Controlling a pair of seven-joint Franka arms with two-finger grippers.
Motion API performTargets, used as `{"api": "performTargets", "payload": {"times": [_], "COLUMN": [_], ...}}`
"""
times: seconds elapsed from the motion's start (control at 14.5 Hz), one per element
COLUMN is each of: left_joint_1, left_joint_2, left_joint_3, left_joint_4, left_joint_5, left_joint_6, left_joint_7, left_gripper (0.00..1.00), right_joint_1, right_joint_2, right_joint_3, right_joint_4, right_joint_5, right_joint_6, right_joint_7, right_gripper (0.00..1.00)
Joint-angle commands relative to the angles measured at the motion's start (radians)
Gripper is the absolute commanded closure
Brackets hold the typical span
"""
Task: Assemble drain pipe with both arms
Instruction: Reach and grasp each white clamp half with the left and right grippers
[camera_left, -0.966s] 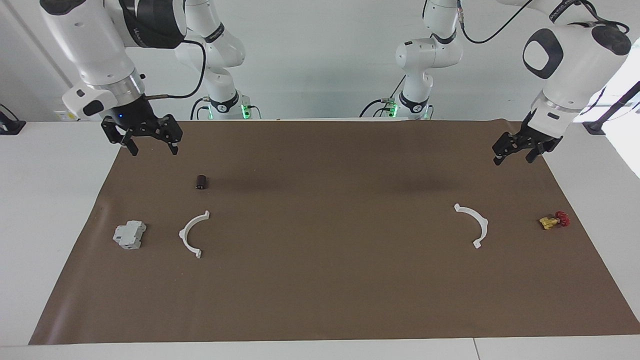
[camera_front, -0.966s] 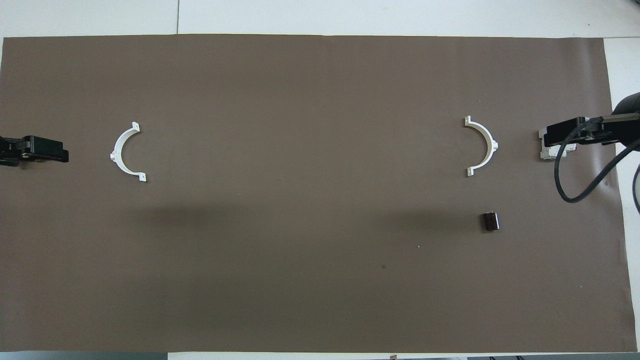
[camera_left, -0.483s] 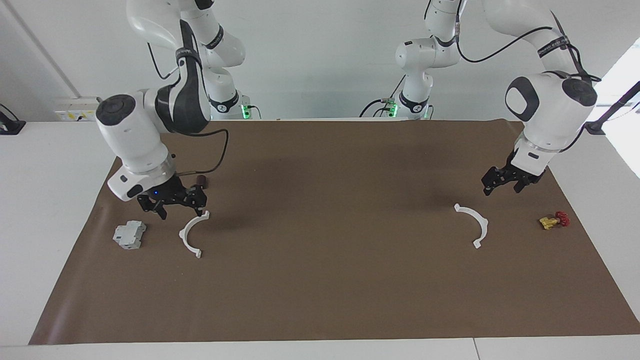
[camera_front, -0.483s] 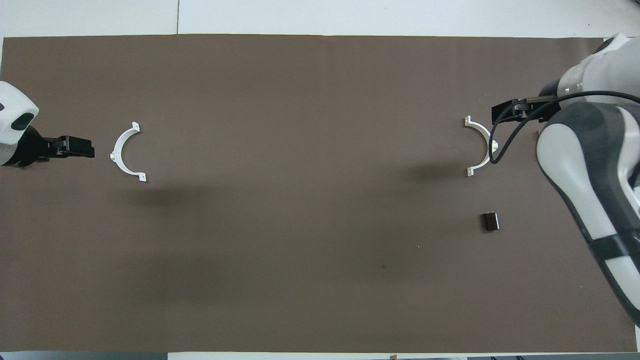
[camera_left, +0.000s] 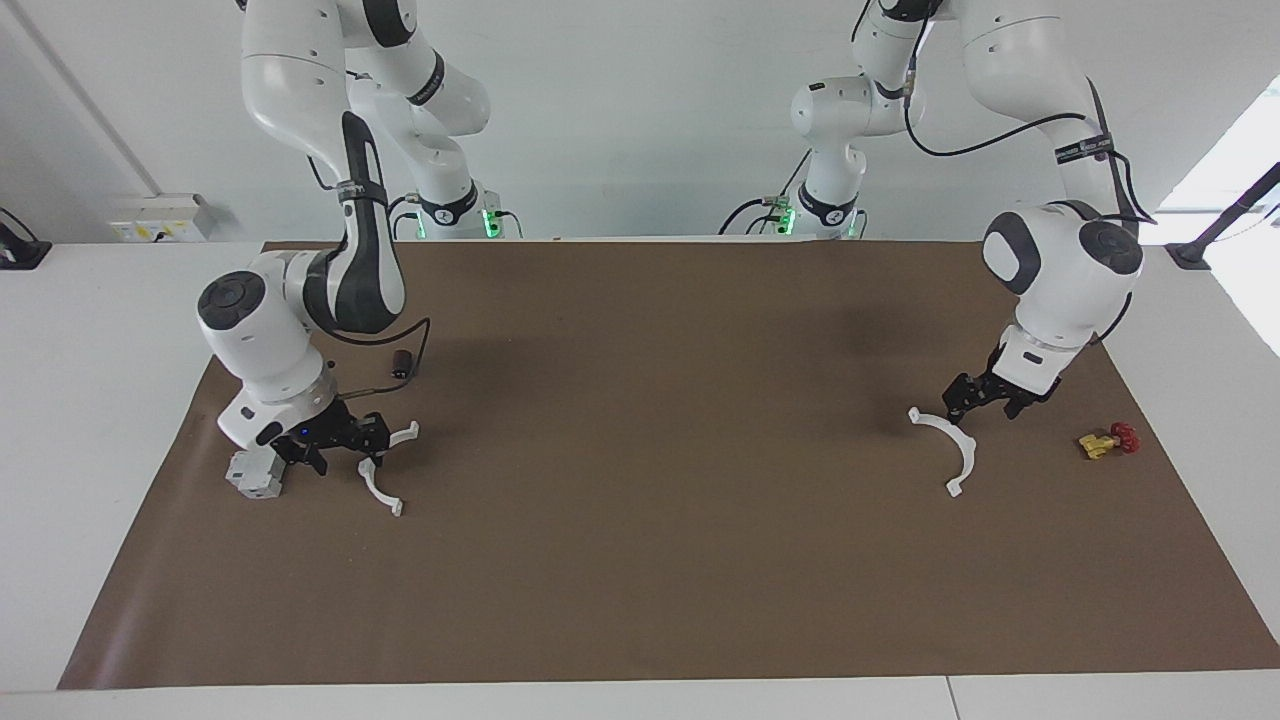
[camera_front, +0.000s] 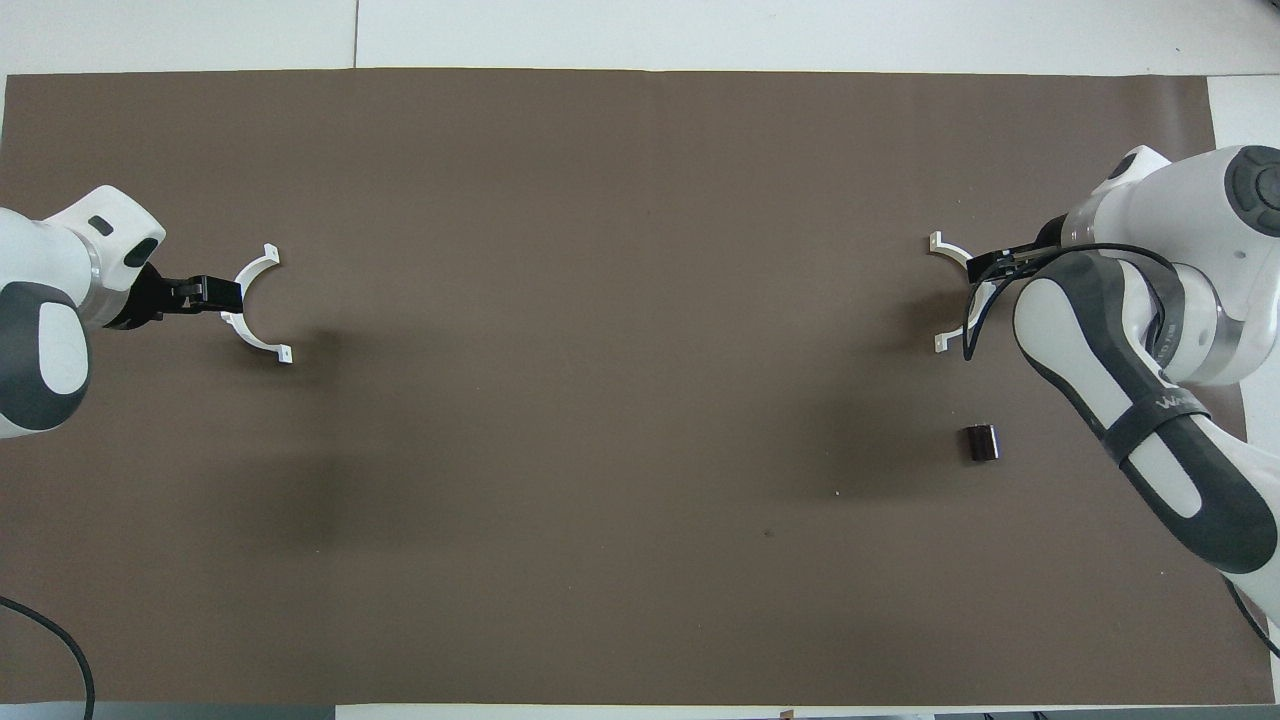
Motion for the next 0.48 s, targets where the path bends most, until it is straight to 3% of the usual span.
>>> {"api": "performTargets", "payload": {"times": [0.0, 0.14, 0.41], "left_joint_1": [0.009, 0.002, -0.005], "left_joint_2": [0.018, 0.048, 0.074], "left_joint_3": [0.0, 0.0, 0.0], "left_joint_4": [-0.038, -0.036, -0.033], "left_joint_5": [-0.004, -0.004, -0.004], "left_joint_6": [0.071, 0.098, 0.15], "left_joint_7": [-0.008, -0.011, -0.054], "left_gripper": [0.0, 0.0, 0.04], "right_joint_1": [0.005, 0.008, 0.0], "right_joint_2": [0.021, 0.029, 0.035], "right_joint_3": [0.009, 0.009, 0.009], "right_joint_4": [-0.002, -0.004, -0.007], "right_joint_5": [0.021, 0.021, 0.021], "right_joint_6": [0.053, 0.059, 0.064], "right_joint_7": [0.018, 0.021, 0.013], "right_gripper": [0.4, 0.49, 0.49]}}
